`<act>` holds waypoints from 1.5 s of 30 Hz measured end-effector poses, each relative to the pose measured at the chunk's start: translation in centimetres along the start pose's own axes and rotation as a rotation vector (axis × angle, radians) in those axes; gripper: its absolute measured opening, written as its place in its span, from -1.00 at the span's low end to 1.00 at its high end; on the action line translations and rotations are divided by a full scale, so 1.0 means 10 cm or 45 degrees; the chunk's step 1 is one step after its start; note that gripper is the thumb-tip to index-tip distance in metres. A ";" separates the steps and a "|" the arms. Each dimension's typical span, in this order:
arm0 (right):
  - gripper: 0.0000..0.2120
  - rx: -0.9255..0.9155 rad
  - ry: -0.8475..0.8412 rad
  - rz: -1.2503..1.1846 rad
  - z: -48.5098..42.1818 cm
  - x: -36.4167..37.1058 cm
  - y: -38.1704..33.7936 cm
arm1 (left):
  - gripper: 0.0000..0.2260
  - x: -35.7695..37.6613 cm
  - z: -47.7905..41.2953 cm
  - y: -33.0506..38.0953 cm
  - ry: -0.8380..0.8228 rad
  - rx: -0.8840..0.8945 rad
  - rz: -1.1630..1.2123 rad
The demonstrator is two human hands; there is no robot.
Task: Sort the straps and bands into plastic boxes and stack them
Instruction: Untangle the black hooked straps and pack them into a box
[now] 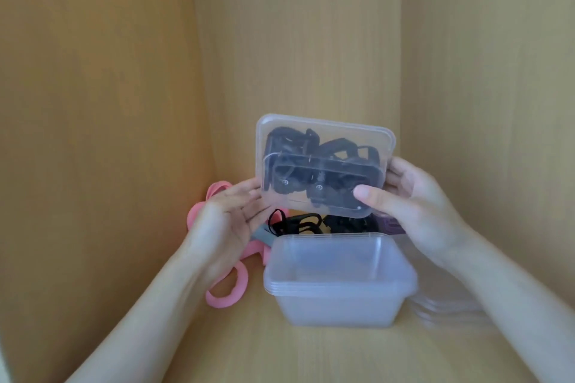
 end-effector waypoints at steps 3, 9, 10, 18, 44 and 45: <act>-0.48 0.067 -0.058 -0.056 0.00 0.02 0.05 | -0.77 -0.03 -0.02 -0.02 0.089 0.119 -0.289; -0.39 0.081 -0.095 -0.021 0.01 0.06 0.08 | -0.82 -0.07 0.01 0.03 0.171 0.225 -0.434; -0.41 0.079 -0.096 -0.021 0.01 0.06 0.09 | -0.82 -0.07 0.01 0.03 0.182 0.231 -0.453; -0.47 0.046 -0.097 -0.034 0.00 0.06 0.07 | -0.81 -0.10 0.01 0.03 0.246 0.231 -0.480; -0.43 0.036 0.258 1.838 -0.40 -0.60 0.76 | -0.81 -0.05 -0.02 -0.19 0.185 0.116 -0.796; -0.42 0.048 0.261 1.845 -0.40 -0.60 0.78 | -0.80 -0.04 -0.02 -0.19 0.179 0.114 -0.819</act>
Point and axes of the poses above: each hand's wrist, its own z-axis away from the middle knuckle, its own x-axis out of the palm, y = z × x, the point moved 5 cm from there along -z, towards the middle knuckle, and after that the axes turned 13 degrees about z, right-handed, at the moved point
